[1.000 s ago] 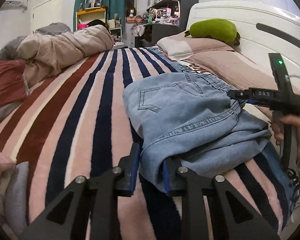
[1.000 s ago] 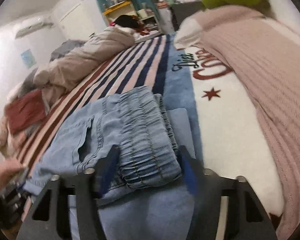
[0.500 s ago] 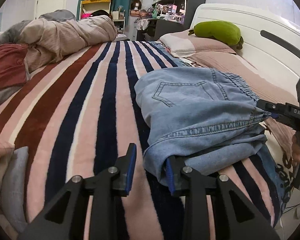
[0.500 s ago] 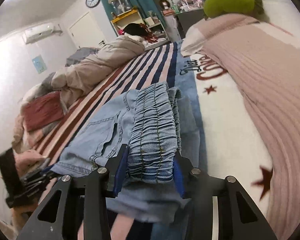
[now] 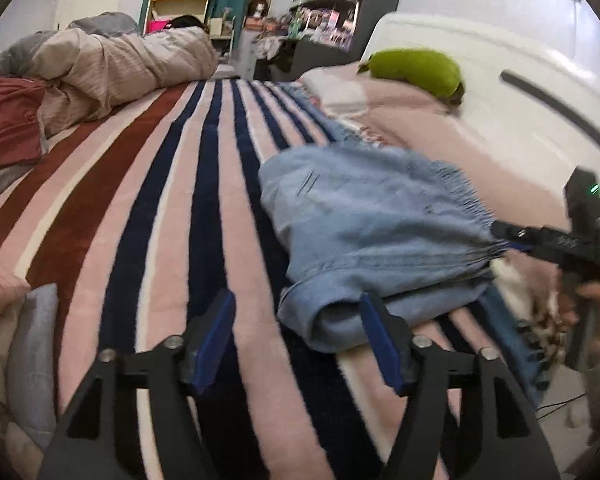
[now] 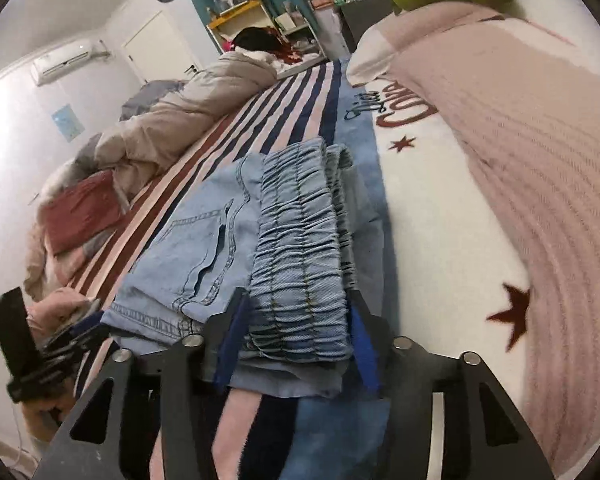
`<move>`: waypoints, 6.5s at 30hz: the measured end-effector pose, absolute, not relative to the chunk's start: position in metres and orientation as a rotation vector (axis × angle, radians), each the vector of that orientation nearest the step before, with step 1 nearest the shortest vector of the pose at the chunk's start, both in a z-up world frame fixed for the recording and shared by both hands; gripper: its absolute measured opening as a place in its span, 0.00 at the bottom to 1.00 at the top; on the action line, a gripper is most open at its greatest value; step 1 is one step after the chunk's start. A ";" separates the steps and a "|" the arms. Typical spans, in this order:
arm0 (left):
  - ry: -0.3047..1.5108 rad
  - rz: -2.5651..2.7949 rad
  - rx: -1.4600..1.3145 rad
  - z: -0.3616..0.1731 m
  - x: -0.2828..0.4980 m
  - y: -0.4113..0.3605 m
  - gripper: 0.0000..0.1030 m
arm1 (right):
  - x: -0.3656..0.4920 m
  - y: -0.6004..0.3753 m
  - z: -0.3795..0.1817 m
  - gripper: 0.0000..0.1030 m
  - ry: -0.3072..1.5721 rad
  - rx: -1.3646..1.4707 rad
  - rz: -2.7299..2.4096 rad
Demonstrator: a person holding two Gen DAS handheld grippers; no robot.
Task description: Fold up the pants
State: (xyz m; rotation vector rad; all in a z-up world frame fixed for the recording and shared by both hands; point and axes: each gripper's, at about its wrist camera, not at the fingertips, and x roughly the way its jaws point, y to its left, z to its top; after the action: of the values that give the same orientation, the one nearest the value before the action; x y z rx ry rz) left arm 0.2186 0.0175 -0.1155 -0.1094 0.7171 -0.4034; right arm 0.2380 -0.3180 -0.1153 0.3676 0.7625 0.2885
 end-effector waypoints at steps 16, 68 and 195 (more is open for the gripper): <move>0.831 -0.452 -0.253 -0.123 0.319 -0.006 0.71 | 0.295 -0.338 -0.120 0.68 0.809 0.331 0.295; 0.560 -0.309 -0.189 0.027 0.188 0.156 0.18 | 0.267 -0.172 -0.014 0.19 0.698 0.521 0.797; 0.245 0.238 -0.008 0.000 0.005 0.067 0.97 | 0.071 -0.137 -0.006 0.99 0.208 -0.005 0.548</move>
State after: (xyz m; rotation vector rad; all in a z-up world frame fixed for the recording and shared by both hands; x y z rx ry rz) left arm 0.0047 0.0672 0.0002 -0.0076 0.2451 0.2384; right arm 0.0710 -0.1374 -0.0056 -0.0045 0.2077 0.5478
